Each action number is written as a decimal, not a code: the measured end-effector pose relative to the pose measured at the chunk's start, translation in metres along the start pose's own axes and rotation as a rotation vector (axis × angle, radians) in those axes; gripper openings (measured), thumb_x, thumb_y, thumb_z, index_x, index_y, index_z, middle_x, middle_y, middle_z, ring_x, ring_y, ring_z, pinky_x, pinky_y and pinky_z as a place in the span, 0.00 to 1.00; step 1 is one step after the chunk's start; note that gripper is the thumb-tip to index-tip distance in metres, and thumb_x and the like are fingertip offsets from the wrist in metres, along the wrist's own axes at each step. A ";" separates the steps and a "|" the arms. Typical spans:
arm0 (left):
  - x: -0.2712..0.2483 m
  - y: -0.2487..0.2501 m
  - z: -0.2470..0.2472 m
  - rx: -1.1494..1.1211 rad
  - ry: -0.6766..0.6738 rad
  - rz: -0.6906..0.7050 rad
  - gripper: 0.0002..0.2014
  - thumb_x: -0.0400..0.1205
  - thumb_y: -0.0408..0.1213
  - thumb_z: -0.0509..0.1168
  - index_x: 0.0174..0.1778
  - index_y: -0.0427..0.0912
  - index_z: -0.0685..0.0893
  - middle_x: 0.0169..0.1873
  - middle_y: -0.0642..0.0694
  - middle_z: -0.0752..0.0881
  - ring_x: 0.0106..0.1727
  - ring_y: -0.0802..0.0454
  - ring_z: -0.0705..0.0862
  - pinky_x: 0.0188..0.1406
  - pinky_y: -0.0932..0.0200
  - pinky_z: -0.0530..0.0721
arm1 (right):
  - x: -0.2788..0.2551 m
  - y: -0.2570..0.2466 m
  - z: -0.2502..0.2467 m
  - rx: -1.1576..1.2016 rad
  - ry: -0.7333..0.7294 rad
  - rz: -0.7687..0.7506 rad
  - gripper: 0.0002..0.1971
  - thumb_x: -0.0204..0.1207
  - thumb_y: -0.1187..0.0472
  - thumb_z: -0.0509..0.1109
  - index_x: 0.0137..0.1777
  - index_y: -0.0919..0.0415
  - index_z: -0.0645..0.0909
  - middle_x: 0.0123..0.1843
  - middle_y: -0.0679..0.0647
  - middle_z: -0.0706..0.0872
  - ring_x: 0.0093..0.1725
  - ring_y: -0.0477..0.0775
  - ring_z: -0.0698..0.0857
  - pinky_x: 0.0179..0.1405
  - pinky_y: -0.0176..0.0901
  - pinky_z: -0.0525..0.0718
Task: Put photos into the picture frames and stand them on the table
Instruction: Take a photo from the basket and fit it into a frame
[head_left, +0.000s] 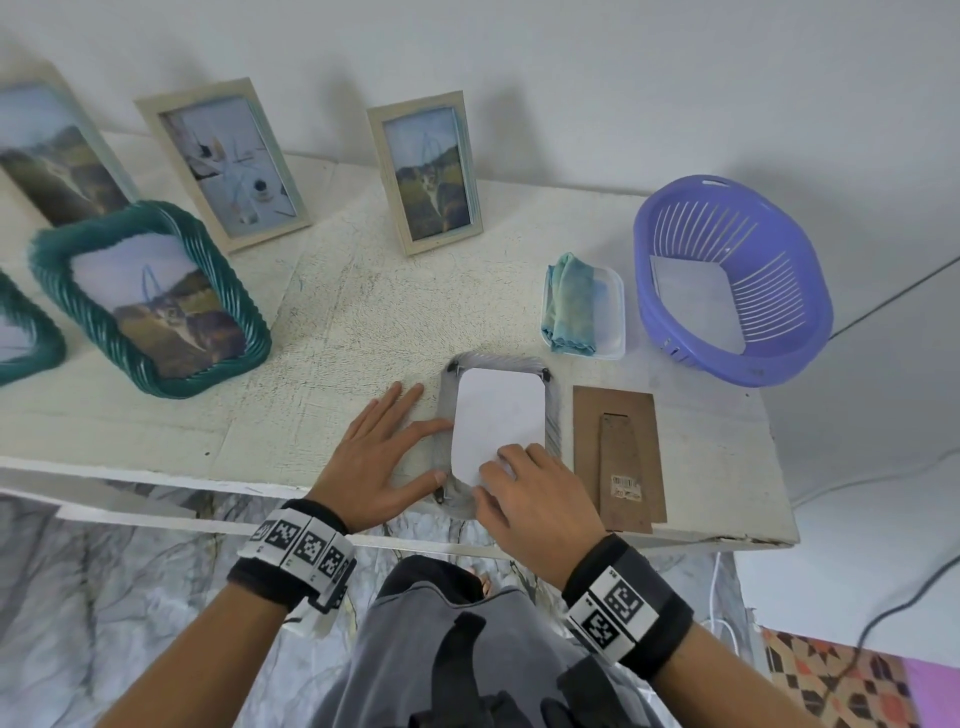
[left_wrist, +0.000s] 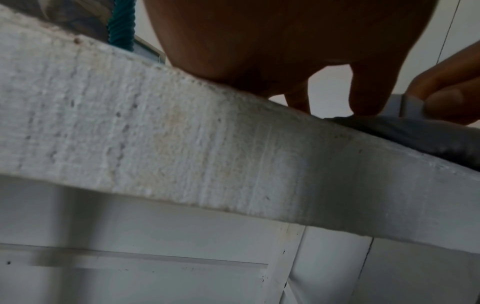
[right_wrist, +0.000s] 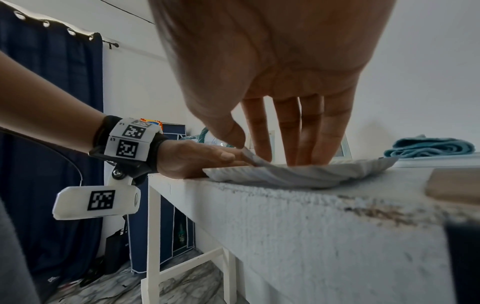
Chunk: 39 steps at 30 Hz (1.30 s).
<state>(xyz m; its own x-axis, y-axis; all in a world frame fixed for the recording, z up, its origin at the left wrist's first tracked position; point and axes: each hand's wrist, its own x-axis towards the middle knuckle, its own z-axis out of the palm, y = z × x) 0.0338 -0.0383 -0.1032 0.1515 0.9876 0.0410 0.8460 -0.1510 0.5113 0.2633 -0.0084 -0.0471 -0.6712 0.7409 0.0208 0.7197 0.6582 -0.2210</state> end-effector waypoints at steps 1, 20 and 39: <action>0.000 0.001 0.000 0.003 0.003 -0.010 0.31 0.79 0.71 0.54 0.78 0.66 0.69 0.87 0.53 0.53 0.87 0.55 0.43 0.85 0.48 0.44 | -0.001 0.000 0.000 0.013 0.004 0.004 0.14 0.79 0.54 0.57 0.42 0.58 0.82 0.40 0.55 0.83 0.38 0.57 0.80 0.30 0.49 0.82; 0.002 0.011 0.000 0.020 -0.006 -0.082 0.34 0.73 0.73 0.59 0.74 0.64 0.71 0.86 0.52 0.55 0.87 0.56 0.42 0.85 0.45 0.47 | -0.043 0.056 -0.049 0.397 0.491 0.324 0.17 0.79 0.62 0.56 0.62 0.58 0.82 0.39 0.53 0.85 0.28 0.49 0.77 0.27 0.33 0.79; 0.175 0.134 -0.023 0.027 -0.009 0.295 0.25 0.82 0.55 0.61 0.75 0.54 0.75 0.81 0.40 0.67 0.76 0.36 0.70 0.68 0.38 0.76 | -0.108 0.142 -0.047 0.151 0.244 0.595 0.16 0.78 0.61 0.70 0.64 0.48 0.85 0.30 0.42 0.82 0.27 0.48 0.77 0.22 0.32 0.66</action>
<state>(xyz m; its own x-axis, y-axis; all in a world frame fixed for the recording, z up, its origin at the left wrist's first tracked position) 0.1622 0.1154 -0.0075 0.3970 0.9006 0.1768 0.7784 -0.4324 0.4551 0.4463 0.0111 -0.0352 -0.0945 0.9931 0.0690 0.9109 0.1142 -0.3965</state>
